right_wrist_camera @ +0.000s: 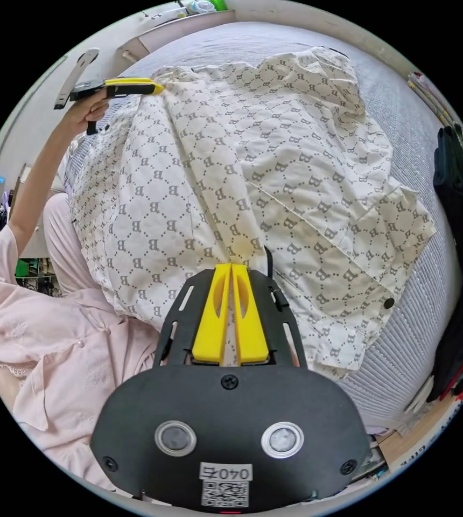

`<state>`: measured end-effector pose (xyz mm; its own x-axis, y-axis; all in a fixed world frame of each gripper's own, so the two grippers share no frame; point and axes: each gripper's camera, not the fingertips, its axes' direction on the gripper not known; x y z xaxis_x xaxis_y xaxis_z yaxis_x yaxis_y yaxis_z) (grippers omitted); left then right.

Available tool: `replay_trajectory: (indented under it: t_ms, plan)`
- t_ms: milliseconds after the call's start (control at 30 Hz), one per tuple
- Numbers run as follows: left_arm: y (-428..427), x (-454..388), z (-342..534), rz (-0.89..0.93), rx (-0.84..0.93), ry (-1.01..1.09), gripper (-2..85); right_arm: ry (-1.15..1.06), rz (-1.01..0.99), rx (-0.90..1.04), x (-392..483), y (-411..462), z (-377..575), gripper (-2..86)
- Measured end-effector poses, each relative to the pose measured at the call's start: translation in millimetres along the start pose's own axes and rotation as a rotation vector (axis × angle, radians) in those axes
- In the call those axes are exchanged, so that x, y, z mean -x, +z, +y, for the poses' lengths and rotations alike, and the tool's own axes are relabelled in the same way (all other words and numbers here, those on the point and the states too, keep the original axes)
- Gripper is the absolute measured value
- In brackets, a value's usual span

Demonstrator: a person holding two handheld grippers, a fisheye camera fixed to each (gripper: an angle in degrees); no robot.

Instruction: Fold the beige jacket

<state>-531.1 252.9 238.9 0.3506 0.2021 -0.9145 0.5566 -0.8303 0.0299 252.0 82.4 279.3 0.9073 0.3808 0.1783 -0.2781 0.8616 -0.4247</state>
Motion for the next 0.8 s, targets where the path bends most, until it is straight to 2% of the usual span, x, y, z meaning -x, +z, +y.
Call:
replay_trajectory:
  t_ms: [33,67,133,200,300,367,467,500,567,700,800]
  plan:
    - [-5,9,4,-0.028,-0.016,-0.051,6.5,-0.003,0.03,0.03,4,-1,4,-0.9]
    - [-25,20,13,-0.037,-0.104,-0.131,4.5,0.0,0.066,0.033,7,-3,7,-0.9]
    - [-62,30,32,-0.063,-0.281,-0.22,1.1,0.002,0.237,-0.088,30,-24,27,-0.9]
    - [-82,22,44,-0.038,-0.383,-0.176,-0.3,-0.064,0.291,-0.227,57,-38,37,-0.9]
    - [-62,-17,33,-0.01,-0.273,0.014,-0.7,-0.204,0.244,-0.367,98,-26,32,-1.0]
    - [-19,-46,23,-0.07,-0.159,0.079,-1.0,-0.23,0.235,-0.352,110,3,21,-1.0]
    - [39,-54,27,-0.11,-0.055,0.026,-0.9,-0.235,0.248,-0.238,113,63,17,-0.9]
    - [38,-56,31,-0.123,-0.104,0.024,-0.9,-0.229,0.237,-0.249,111,81,24,-0.9]
    - [38,-68,31,-0.194,-0.074,0.058,-0.9,-0.225,0.246,-0.335,108,91,41,-0.9]
    - [-3,-58,51,-0.197,-0.112,0.025,-0.8,-0.161,0.167,-0.279,93,82,49,-0.9]
    - [-60,-35,111,-0.171,-0.209,-0.065,-0.6,-0.176,0.163,-0.502,108,53,75,-0.9]
